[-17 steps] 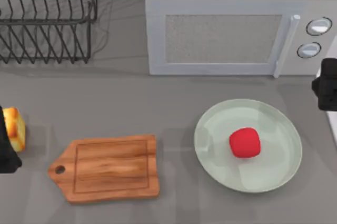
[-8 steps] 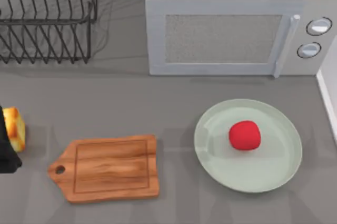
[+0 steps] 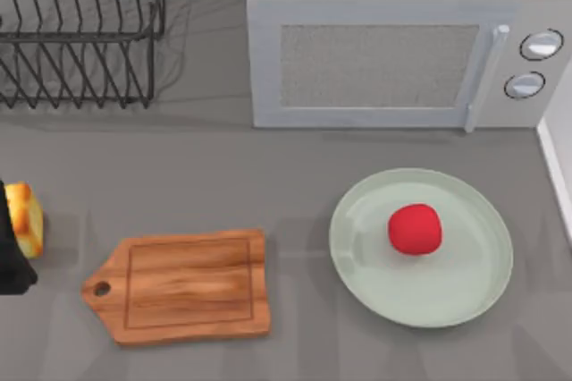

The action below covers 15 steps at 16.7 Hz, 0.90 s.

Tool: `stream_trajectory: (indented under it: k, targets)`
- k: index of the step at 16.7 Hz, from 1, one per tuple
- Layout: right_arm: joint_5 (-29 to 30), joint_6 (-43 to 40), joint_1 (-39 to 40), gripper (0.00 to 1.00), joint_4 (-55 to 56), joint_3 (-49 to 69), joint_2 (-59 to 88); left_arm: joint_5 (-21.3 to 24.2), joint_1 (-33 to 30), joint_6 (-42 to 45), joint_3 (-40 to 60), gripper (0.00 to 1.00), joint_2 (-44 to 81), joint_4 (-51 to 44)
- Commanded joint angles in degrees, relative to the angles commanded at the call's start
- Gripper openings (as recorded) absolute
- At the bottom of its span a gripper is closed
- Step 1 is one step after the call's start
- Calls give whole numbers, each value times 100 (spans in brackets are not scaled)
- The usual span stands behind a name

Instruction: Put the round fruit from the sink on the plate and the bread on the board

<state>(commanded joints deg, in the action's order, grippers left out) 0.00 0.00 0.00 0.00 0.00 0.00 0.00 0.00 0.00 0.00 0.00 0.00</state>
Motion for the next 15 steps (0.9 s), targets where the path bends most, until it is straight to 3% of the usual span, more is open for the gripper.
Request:
stream_trajectory:
  k: [7, 15]
  targets:
    - [0, 0, 0, 100, 0, 0, 0, 11, 14, -38, 722, 100, 853, -459]
    - [0, 0, 0, 100, 0, 0, 0, 9, 167, -345, 3181, 100, 4548, -2625]
